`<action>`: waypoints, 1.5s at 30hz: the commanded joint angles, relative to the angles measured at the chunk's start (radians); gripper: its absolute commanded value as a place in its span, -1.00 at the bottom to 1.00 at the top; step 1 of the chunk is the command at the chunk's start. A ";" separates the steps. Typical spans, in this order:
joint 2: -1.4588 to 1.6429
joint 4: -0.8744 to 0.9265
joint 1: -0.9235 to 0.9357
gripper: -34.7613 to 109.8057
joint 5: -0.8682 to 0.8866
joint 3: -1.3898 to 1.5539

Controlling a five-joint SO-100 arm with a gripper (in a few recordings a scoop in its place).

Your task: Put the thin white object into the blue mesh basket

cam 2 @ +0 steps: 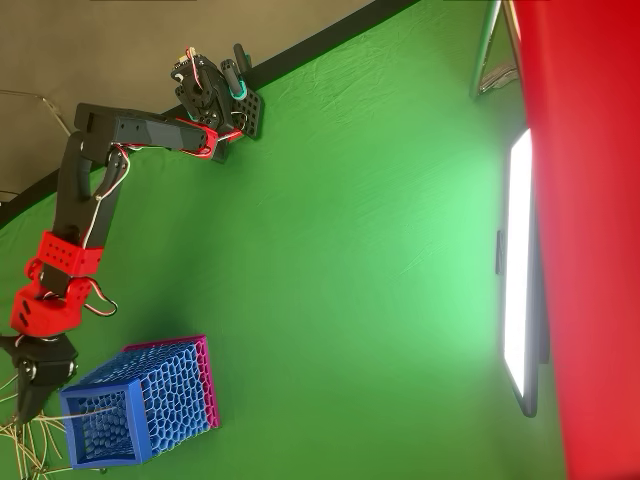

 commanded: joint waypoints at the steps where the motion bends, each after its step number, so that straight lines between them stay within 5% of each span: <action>1: 0.018 -0.018 -0.025 -0.40 -0.008 0.018; 28: 0.341 0.008 -0.291 -0.26 0.014 0.391; 45: 1.138 0.117 -0.649 -0.42 0.574 1.078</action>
